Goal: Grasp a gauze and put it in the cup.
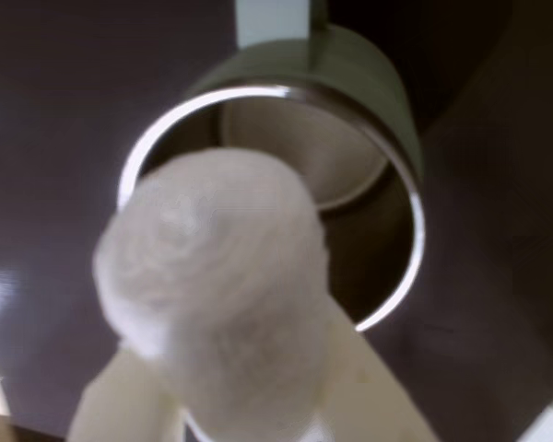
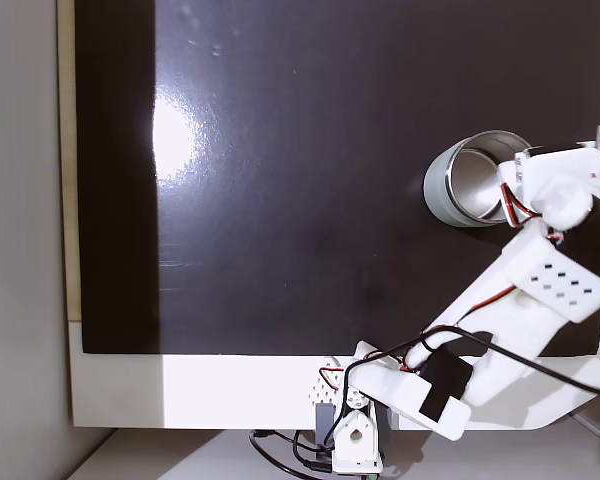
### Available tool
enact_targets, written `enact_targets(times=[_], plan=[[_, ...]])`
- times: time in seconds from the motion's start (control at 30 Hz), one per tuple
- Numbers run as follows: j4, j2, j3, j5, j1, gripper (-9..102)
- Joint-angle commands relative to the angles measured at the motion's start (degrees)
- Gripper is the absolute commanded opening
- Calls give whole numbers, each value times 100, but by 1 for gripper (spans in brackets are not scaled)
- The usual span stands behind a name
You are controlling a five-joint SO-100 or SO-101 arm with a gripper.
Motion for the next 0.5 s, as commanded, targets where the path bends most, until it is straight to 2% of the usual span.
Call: enact_targets(times=[0.0, 0.37, 0.47], plan=[[-26, 149, 352, -211, -70, 0], [-18, 255, 1151, -448, -272, 0], [-9, 334, 1222, -536, -272, 13]])
